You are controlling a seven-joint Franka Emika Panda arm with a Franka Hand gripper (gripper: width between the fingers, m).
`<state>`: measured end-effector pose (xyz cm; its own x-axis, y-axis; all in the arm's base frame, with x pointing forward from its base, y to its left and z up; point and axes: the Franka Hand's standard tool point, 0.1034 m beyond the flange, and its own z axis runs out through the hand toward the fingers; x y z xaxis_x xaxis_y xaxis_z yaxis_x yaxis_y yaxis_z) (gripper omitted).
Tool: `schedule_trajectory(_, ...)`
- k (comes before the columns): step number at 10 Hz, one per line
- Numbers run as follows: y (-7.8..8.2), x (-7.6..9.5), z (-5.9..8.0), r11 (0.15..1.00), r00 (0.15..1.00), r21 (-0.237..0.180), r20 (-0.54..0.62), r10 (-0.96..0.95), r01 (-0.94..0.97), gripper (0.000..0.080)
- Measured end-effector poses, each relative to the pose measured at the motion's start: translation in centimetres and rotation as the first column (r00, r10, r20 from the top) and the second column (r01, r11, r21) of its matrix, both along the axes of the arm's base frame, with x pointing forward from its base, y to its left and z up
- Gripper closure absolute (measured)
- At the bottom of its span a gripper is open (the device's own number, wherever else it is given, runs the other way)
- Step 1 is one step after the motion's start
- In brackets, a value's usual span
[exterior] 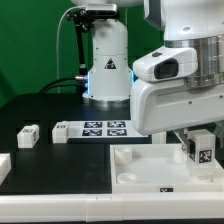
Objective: Assemble one leg
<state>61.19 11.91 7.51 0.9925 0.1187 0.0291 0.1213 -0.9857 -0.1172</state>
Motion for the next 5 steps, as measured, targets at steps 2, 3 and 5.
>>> schedule_trajectory(2, -0.18, 0.07, -0.11, 0.959, 0.959, 0.002, -0.024, -0.283, 0.283, 0.0509)
schedule_trajectory(3, -0.24, 0.18, -0.14, 0.920, 0.920, 0.004, -0.026, -0.392, 0.392, 0.0509)
schedule_trajectory(5, -0.42, 0.21, -0.16, 0.778, 0.777, -0.005, -0.058, -0.627, 0.628, 0.0508)
